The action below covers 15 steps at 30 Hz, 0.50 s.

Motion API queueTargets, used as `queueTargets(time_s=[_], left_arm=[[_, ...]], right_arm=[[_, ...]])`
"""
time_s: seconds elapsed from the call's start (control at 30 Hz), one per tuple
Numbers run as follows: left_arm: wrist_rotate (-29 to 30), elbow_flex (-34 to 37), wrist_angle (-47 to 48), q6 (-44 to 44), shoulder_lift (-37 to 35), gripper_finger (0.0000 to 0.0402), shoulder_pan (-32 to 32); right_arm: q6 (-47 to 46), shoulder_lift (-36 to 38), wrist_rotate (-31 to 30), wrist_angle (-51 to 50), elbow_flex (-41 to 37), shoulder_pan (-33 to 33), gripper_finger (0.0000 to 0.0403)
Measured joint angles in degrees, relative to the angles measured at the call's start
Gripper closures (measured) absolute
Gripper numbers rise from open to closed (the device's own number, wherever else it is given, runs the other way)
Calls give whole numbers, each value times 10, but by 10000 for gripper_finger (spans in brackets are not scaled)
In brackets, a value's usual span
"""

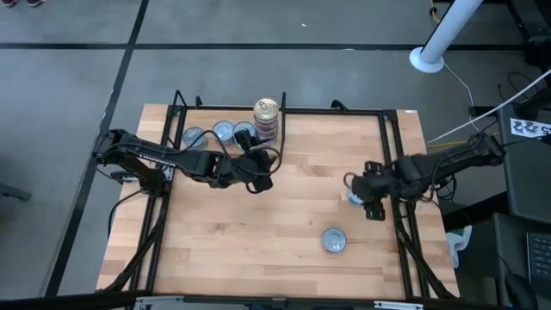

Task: Stack canned seafood by type on shelf
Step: Stack the yellow blue tuna can on top of the yellow blue tuna can on the shelf

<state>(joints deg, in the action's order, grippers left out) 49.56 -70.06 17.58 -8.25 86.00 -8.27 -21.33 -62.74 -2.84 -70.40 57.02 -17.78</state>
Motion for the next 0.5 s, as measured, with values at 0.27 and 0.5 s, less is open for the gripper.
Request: queueTargets(time_s=[0.27, 0.5], left_arm=[[0, 0, 0, 16, 0, 128, 0], [0, 0, 0, 22, 0, 128, 0]], right_arm=[[-121, 0, -82, 21, -109, -80, 130], [-133, 0, -81, 128, -192, -105, 130]])
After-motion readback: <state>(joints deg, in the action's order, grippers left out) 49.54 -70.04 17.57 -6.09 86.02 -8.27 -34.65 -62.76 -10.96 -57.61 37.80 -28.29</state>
